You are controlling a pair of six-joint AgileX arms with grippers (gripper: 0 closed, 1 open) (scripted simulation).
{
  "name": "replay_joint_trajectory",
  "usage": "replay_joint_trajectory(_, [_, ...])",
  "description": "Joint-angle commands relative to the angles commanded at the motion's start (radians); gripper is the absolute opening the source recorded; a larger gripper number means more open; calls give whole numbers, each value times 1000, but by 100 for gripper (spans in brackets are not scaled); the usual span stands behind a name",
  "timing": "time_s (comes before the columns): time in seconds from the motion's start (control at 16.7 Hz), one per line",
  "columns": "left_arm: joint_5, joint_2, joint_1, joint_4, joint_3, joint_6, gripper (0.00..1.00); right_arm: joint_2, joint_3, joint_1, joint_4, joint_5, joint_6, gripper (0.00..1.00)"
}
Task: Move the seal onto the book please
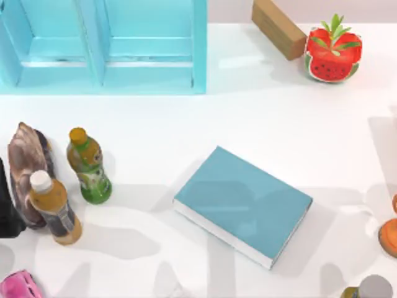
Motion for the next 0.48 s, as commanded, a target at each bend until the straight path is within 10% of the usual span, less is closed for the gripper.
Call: replay_joint_trajectory(0.48, [0,0,0,0,0,0,100,428,407,-96,-303,1,-95,100])
